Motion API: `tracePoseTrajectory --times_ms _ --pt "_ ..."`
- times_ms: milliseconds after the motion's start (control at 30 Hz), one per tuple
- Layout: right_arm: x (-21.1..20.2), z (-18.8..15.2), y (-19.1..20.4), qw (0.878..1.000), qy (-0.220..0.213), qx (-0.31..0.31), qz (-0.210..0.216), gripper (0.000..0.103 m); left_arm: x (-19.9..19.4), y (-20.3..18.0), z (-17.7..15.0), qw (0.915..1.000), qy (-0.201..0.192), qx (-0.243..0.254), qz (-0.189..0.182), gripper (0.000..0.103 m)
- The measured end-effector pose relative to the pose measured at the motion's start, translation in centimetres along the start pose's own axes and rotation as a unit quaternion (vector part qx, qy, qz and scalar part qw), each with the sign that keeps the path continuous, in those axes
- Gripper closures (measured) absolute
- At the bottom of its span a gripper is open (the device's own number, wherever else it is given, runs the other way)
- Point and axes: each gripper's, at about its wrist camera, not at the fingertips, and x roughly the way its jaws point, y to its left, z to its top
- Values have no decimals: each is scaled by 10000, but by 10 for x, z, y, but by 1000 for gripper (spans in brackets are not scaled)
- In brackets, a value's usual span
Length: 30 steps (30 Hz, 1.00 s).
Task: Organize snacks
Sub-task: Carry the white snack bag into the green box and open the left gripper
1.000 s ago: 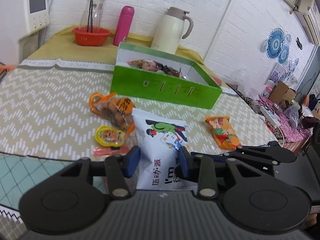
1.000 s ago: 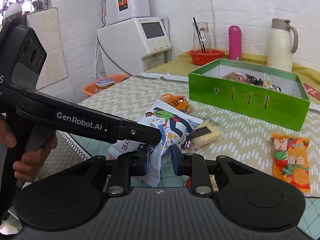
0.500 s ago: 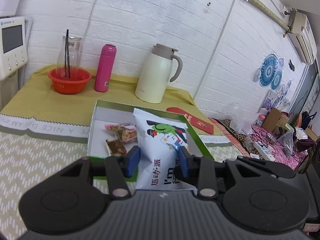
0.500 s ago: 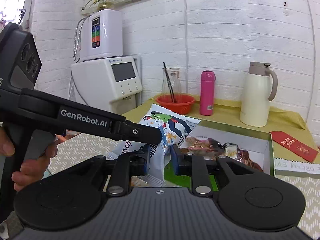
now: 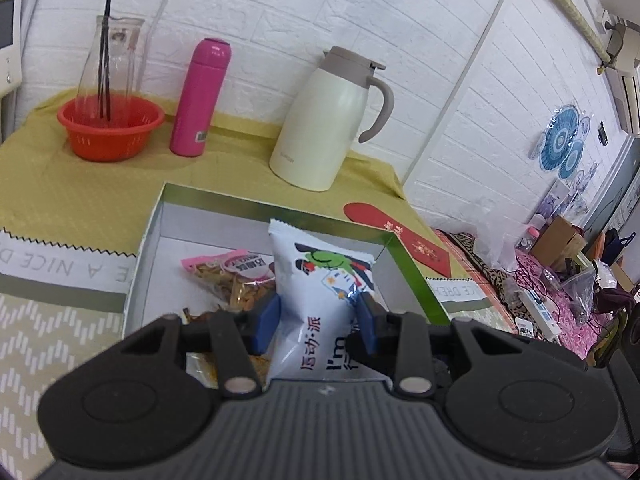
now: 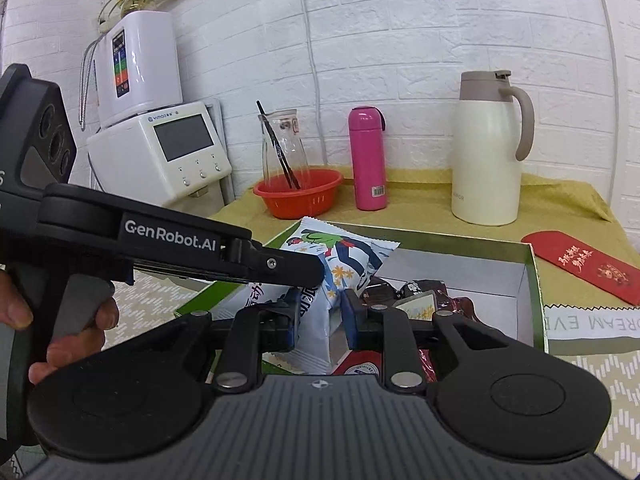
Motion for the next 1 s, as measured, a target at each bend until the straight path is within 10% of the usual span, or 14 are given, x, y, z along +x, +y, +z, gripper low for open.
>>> tracePoseTrajectory --times_ms 267,333,467,567,1000 --pt "24 -11 -13 9997 257 -9 2 59 28 16 -4 9994 323 -96 55 66" --pt "23 -14 -11 9997 164 -132 -76 48 25 20 -5 9995 238 -208 11 32" --pt "13 -15 -5 9989 -27 -430 -155 0 7 16 -4 9998 -67 -109 170 28" --pt "2 -17 -1 9970 -274 -654 -310 0 -7 9 -4 9976 -332 62 607 7" --pt "-48 -9 24 9949 -461 -845 -285 0 -70 -27 -15 9919 -758 590 827 8"
